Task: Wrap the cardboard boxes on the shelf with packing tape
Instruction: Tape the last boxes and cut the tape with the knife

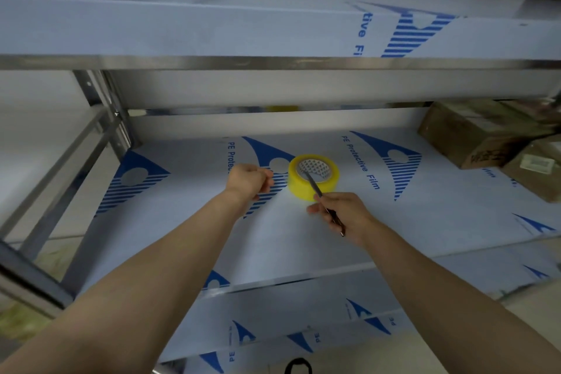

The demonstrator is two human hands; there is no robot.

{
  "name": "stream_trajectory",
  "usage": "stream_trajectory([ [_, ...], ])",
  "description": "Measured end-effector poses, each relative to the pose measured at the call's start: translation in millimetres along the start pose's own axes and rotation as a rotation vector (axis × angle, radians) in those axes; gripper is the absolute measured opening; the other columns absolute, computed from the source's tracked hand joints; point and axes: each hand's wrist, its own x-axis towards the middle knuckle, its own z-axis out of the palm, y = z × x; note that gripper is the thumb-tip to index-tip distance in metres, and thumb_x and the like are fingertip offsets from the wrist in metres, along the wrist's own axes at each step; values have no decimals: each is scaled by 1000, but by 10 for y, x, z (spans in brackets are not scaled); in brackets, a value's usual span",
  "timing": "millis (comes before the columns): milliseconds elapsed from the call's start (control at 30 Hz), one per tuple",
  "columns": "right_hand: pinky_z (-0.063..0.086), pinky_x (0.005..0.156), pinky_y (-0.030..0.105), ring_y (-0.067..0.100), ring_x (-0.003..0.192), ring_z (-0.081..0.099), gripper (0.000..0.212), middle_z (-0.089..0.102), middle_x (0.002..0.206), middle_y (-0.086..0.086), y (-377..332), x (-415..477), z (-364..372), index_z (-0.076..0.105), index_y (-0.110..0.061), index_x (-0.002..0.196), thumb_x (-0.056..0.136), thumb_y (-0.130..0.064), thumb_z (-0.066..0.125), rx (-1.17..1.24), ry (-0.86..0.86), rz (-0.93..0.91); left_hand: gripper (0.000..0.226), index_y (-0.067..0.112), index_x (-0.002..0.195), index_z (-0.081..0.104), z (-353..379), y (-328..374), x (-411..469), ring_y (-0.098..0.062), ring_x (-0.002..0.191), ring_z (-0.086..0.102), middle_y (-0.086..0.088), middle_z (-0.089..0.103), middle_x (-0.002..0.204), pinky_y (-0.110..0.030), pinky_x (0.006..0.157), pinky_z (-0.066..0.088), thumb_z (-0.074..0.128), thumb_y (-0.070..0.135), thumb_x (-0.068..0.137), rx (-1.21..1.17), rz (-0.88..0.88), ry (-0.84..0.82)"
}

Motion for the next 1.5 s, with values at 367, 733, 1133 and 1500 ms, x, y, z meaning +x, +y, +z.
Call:
stream_trajectory([
  [367, 44, 47, 22, 18, 62, 50, 25, 62, 86, 16, -88, 117, -205, 58, 5, 105, 92, 9, 37, 502, 68, 29, 25, 10, 111, 67, 399, -105, 296, -27, 106, 60, -11, 65, 113, -34, 90, 48, 60, 13, 87, 562, 343, -150],
  [733, 50, 47, 24, 18, 60, 58, 28, 59, 72, 12, 11, -203, -1093, 55, -1, 116, 90, 9, 52, 575, 392, -52, 38, 25, 133, 46, 1191, 70, 495, -26, 129, 39, 0, 53, 131, -43, 115, 13, 42, 36, 97, 1487, 468, -226],
  [1133, 38, 48, 27, 21, 51, 45, 28, 58, 66, 16, 231, -286, -2991, 61, -3, 104, 83, 15, 55, 361, 617, -60, 46, 23, 139, 42, 3138, 724, -117, -25, 132, 38, -2, 51, 138, -39, 114, 9, 45, 39, 96, 1381, 647, -247],
  [1500, 51, 80, 32, 20, 76, 59, 31, 66, 88, 6, 316, -168, -4745, 69, -8, 107, 86, 7, 52, -108, 624, -52, 55, 19, 145, 33, 4804, 998, -584, -26, 133, 38, -8, 45, 144, -41, 114, 7, 46, 40, 95, 1431, 596, -271],
])
